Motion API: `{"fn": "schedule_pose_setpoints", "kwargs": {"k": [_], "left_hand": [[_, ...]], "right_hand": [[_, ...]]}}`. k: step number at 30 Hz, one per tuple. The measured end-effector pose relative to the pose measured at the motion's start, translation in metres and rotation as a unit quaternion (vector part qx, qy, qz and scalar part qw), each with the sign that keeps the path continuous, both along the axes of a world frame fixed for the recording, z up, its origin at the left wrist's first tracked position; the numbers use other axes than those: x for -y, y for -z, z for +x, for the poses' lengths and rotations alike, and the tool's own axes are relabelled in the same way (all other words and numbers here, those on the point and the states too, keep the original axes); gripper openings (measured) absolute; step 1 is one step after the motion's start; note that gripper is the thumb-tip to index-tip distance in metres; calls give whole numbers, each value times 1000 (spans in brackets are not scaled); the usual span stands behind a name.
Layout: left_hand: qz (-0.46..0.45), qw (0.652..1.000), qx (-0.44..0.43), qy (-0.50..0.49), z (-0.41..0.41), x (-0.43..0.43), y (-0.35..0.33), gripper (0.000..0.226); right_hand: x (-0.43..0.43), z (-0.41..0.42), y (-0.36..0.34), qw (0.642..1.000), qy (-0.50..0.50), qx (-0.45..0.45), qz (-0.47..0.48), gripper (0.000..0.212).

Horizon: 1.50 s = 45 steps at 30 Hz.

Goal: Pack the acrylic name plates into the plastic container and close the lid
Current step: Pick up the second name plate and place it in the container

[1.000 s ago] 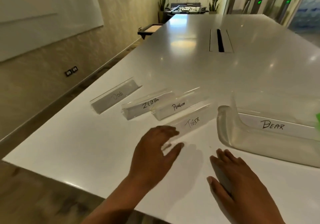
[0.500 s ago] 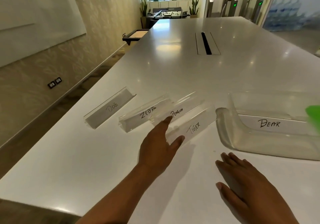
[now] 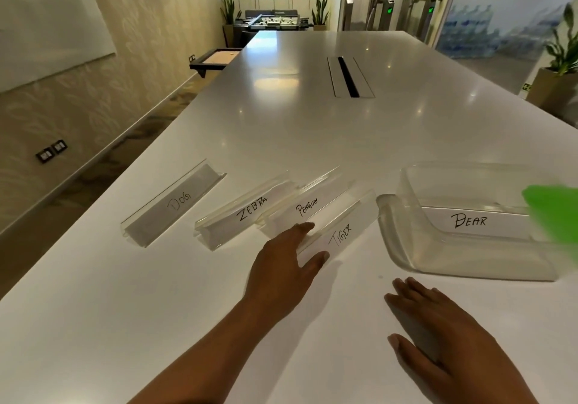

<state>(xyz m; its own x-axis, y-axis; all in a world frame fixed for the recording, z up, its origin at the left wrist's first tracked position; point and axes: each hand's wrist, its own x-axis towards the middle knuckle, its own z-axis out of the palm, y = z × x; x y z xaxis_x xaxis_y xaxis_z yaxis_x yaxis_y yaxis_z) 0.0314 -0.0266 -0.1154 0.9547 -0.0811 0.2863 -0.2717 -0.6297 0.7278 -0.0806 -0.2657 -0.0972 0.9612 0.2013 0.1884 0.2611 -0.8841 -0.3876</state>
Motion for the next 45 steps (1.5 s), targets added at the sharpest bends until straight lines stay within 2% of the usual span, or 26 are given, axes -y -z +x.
{"fn": "schedule_pose_setpoints", "kwargs": {"k": [4, 17, 22, 26, 31, 33, 36, 39, 43, 45], "left_hand": [[-36, 999, -17, 19, -1, 0, -2, 45], [-139, 990, -22, -11, -11, -22, -28, 38], [-139, 990, -11, -11, -14, -43, -47, 45], [-114, 993, -11, -18, -19, -58, -57, 42], [-151, 988, -18, -2, -33, -67, -71, 45], [-158, 987, -28, 11, -36, -70, -76, 41], [-138, 989, -42, 41, -39, -74, -82, 30], [-153, 982, -65, 86, -42, -76, -89, 28], [-173, 973, -87, 128, -46, -79, -99, 28], [-185, 966, -98, 149, -48, -81, -103, 31]], "right_hand": [[0, 1, 1, 1000, -5, 11, -9, 53], [2, 3, 5, 999, -6, 43, 0, 53], [2, 4, 4, 999, -9, 40, -7, 52], [3, 3, 4, 999, -10, 34, -4, 53], [2, 3, 1, 999, -8, 28, 14, 50], [3, 3, -4, 998, 5, 25, 51, 46], [6, 6, -16, 988, 20, -7, 153, 52], [8, 11, -26, 968, 14, -29, 248, 57], [2, 19, -37, 887, -16, -52, 458, 67], [-2, 22, -44, 854, -31, -37, 518, 70]]}}
